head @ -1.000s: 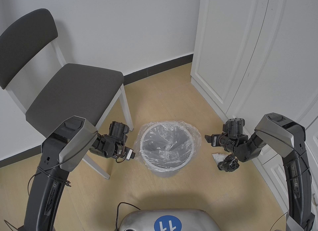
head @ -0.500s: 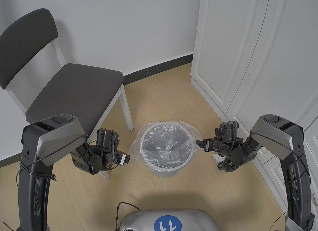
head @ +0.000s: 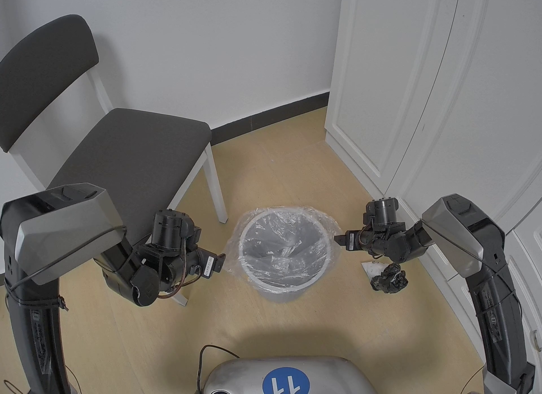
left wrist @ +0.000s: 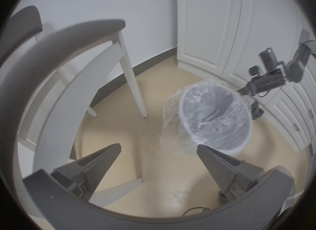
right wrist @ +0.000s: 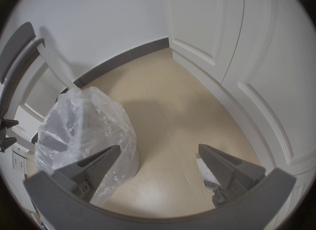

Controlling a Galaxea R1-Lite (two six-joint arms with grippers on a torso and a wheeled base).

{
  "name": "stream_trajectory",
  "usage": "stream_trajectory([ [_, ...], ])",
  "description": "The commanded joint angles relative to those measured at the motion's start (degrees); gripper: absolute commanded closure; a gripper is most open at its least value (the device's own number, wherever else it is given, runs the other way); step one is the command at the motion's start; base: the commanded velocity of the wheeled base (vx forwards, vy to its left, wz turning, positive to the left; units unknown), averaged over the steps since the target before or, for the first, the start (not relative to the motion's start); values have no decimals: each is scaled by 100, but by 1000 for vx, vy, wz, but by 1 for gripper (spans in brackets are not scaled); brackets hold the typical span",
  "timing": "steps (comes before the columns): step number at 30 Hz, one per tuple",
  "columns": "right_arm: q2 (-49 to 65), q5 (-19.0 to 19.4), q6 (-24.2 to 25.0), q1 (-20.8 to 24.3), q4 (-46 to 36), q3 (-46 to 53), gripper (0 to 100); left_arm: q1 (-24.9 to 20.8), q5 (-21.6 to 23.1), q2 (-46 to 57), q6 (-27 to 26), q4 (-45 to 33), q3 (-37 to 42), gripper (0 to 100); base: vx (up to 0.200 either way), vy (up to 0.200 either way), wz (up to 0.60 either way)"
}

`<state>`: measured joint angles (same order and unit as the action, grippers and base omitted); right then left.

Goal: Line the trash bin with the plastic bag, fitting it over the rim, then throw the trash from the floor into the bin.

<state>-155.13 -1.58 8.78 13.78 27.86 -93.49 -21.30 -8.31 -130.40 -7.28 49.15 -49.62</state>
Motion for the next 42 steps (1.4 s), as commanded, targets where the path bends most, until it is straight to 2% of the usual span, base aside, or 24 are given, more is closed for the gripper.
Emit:
stream_trajectory([
  [1, -782, 27, 71, -103, -1124, -1268, 0, -472, 172, 683, -283, 376, 743, 0, 0, 0, 0],
  [3, -958, 18, 124, -86, -1388, -1637, 0, -533, 234, 744, -573, 578, 892, 0, 0, 0, 0],
  [8, -1046, 18, 115, -77, -1476, -1831, 0, -788, 234, 736, -661, 1026, 1042, 0, 0, 0, 0],
  [14, -1055, 27, 133, -77, -1564, -1866, 0, -1017, 234, 709, -670, 1044, 1138, 0, 0, 0, 0],
  [16, -1108, 27, 151, -77, -2126, -2110, 0, -1157, 234, 683, -670, 1044, 1121, 0, 0, 0, 0],
  [22, -1020, -9, 247, -50, -2337, -2068, 0, -1333, 181, 384, -678, 1053, 989, 0, 0, 0, 0],
  [25, -633, 18, 247, -50, -2118, -1637, 0, -1395, 172, 270, -670, 1053, 813, 0, 0, 0, 0],
  [27, -70, 71, 221, -86, -1643, -829, 0, -1474, 172, 296, -652, 1061, 796, 0, 0, 0, 0],
  [30, 633, 440, 36, -112, -993, 243, 0, -1527, 172, 366, -635, 1220, 927, 0, 0, 0, 0],
  [33, 1301, 844, -465, -173, -492, 1263, 0, -1535, 155, 366, -643, 1466, 1103, 0, 0, 0, 0],
  [39, 2487, 1029, -1721, -305, 168, 2704, 0, -1544, -118, 454, -538, 1720, 1534, 0, 0, 0, 0],
  [42, 2777, 1116, -1888, -270, 387, 3091, 0, -1606, -162, 489, -424, 2134, 1947, 0, 0, 0, 0],
])
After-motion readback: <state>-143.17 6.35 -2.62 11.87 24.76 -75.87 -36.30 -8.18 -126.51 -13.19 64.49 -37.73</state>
